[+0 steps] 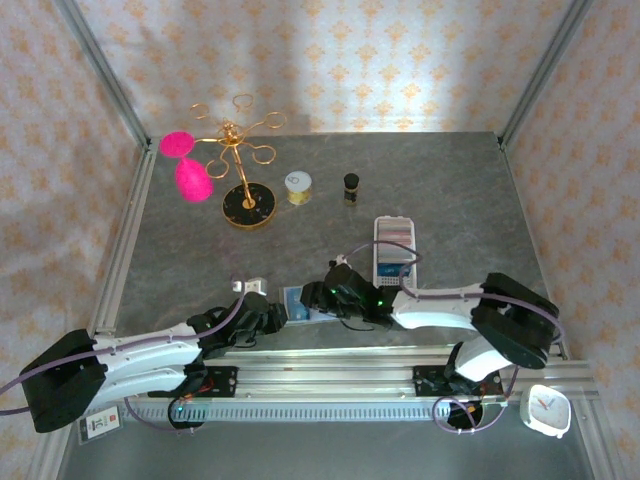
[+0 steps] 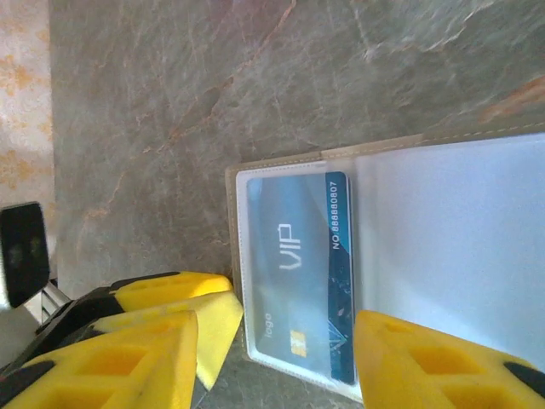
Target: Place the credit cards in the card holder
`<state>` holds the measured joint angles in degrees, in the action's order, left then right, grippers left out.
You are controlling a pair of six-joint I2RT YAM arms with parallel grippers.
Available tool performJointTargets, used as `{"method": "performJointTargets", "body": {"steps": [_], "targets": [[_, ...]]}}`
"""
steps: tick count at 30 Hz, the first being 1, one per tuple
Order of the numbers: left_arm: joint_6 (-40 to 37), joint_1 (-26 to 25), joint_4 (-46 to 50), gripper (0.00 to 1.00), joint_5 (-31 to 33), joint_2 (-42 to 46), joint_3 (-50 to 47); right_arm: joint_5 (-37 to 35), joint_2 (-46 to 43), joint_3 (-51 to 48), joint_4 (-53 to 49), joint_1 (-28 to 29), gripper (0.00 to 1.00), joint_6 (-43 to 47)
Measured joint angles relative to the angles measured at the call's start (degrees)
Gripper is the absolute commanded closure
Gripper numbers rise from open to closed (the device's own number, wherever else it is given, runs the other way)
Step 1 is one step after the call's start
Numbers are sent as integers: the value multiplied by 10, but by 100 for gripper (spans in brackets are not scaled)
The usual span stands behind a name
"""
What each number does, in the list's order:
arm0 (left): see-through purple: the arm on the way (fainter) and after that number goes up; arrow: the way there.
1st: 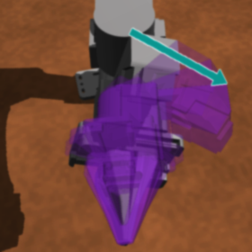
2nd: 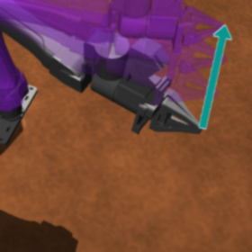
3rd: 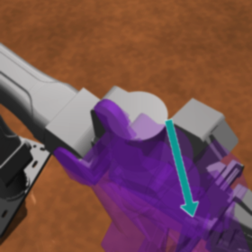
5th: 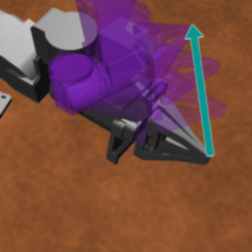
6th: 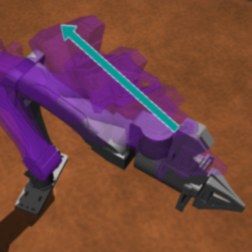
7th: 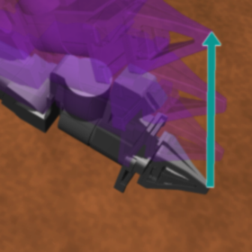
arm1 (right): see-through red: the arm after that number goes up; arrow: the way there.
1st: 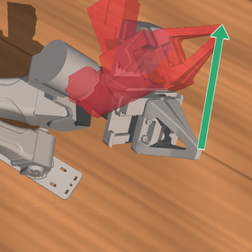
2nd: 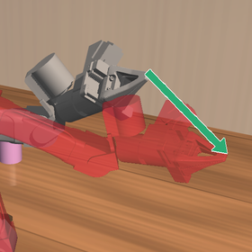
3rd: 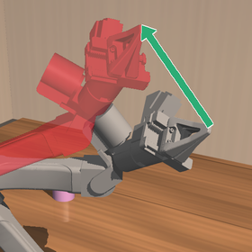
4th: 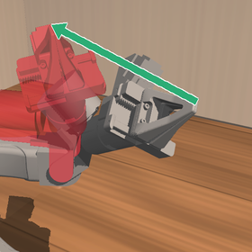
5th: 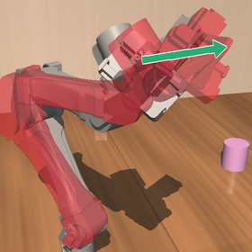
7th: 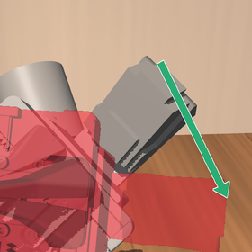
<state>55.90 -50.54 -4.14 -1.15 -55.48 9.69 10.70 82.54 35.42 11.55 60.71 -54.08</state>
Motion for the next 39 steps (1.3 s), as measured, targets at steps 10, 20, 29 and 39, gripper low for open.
{"method": "performJointTargets", "body": {"steps": [10,20,29,39], "targets": [[0,-1,-2,66,0,-9,4,-37,-24,-32,-56,0,46,15],[0,-1,-2,67,0,-9,4,-32,19,-24,-45,0,44,25],[2,-1,5,76,3,-9,4,-14,42,-11,-13,3,41,24],[2,-1,9,80,5,-9,4,17,57,2,23,12,36,11]]}}
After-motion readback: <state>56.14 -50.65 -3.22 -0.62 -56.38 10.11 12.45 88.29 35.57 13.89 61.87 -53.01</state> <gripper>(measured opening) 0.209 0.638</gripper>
